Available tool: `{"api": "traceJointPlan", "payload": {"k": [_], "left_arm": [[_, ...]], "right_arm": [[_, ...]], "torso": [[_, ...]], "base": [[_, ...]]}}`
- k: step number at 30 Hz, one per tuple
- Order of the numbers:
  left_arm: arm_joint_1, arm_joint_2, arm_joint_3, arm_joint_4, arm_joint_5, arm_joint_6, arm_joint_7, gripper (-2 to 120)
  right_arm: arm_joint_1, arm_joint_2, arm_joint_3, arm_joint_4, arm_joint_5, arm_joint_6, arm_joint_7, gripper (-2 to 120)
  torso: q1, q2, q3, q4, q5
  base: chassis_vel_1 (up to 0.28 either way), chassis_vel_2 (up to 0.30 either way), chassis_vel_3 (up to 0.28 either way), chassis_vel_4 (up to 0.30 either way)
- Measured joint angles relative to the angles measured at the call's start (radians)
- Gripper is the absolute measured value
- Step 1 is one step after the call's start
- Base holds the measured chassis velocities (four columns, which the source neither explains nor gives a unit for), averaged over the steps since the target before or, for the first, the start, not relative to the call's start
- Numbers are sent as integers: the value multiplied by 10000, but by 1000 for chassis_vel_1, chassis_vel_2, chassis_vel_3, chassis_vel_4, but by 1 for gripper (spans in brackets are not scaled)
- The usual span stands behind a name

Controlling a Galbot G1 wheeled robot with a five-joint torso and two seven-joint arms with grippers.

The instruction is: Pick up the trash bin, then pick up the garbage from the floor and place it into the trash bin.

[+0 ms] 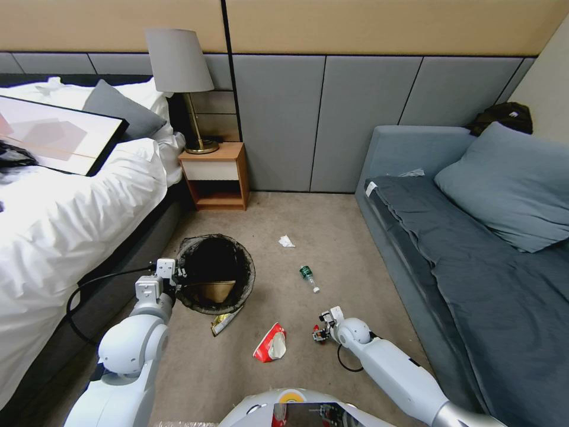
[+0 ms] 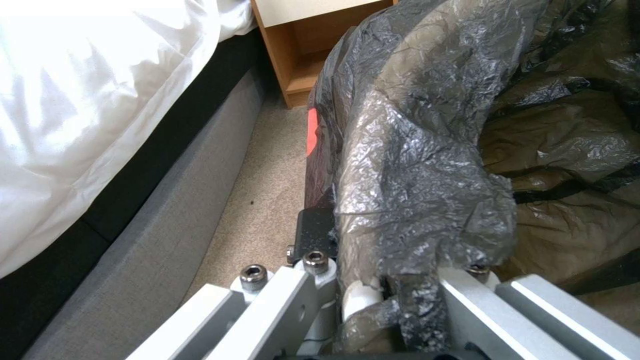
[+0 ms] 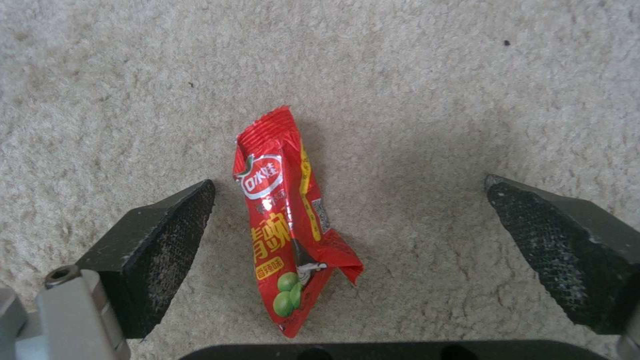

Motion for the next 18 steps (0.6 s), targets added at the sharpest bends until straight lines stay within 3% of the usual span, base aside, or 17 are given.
{"api": "traceJointPlan", "payload": {"k": [8, 18], "left_arm": [[-33, 31, 15, 42, -1, 0, 11, 1], [-75, 39, 14, 79, -17, 0, 19, 1]], "right_arm": [[-35, 41, -17, -71, -117, 20, -16, 99], [-59, 72, -62, -63, -216, 33, -138, 79]], "torso": [[0, 1, -1, -2, -6], [-1, 4, -5, -3, -11]], "base": [[0, 0, 0, 0], [0, 0, 0, 0]]}}
